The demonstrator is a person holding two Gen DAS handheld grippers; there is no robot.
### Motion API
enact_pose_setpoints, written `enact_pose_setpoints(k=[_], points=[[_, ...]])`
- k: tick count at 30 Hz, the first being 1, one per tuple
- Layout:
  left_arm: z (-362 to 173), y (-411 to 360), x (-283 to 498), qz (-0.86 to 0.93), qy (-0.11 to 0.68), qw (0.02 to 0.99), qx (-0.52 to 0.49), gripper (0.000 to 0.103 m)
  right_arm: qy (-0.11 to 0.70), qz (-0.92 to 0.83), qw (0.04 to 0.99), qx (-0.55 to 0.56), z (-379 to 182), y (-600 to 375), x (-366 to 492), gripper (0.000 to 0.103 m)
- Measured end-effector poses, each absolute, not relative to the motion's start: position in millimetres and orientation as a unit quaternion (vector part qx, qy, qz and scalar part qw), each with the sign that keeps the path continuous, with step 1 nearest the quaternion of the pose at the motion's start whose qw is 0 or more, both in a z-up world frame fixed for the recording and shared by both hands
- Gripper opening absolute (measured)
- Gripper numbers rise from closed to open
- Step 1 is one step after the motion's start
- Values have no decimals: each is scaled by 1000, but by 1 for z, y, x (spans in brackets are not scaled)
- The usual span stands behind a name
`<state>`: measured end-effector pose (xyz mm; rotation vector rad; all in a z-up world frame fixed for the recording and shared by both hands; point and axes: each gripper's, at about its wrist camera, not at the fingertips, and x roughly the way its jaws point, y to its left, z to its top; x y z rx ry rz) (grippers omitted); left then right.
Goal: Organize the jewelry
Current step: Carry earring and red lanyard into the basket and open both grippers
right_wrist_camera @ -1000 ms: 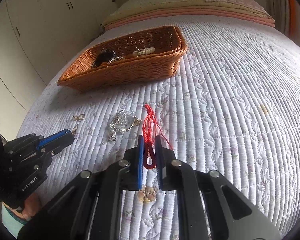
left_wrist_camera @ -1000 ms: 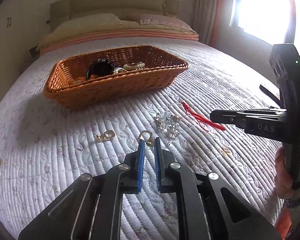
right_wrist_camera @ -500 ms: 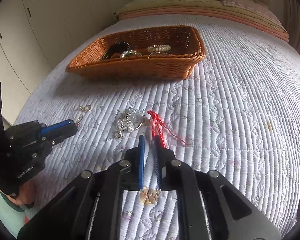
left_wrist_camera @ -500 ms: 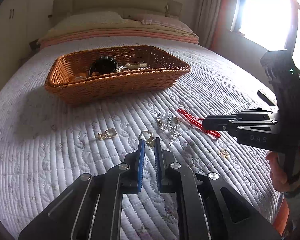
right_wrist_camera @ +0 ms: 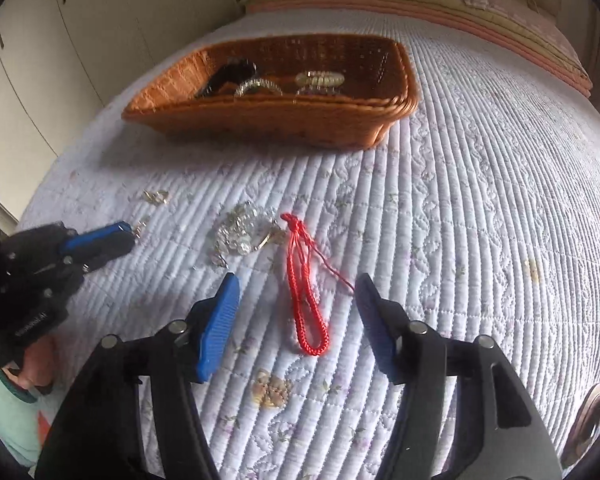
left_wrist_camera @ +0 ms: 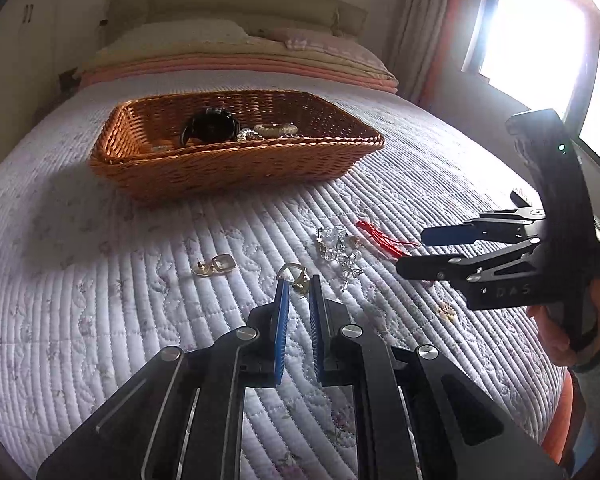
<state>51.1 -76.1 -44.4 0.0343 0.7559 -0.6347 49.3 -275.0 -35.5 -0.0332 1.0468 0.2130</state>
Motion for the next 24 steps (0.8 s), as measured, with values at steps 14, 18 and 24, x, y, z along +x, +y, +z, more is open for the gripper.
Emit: enact_pose_setpoints(k=[14, 18, 24], points=[[-34, -68, 50, -297, 352, 888, 12, 9, 471, 157, 867, 44, -10, -269, 36, 7], [-12, -64, 51, -293, 328, 898, 10, 9, 429, 157, 887, 60, 25, -277, 33, 7], [38, -64, 72, -313, 282, 907, 1, 9, 359, 151, 919, 62, 84, -275, 52, 7]])
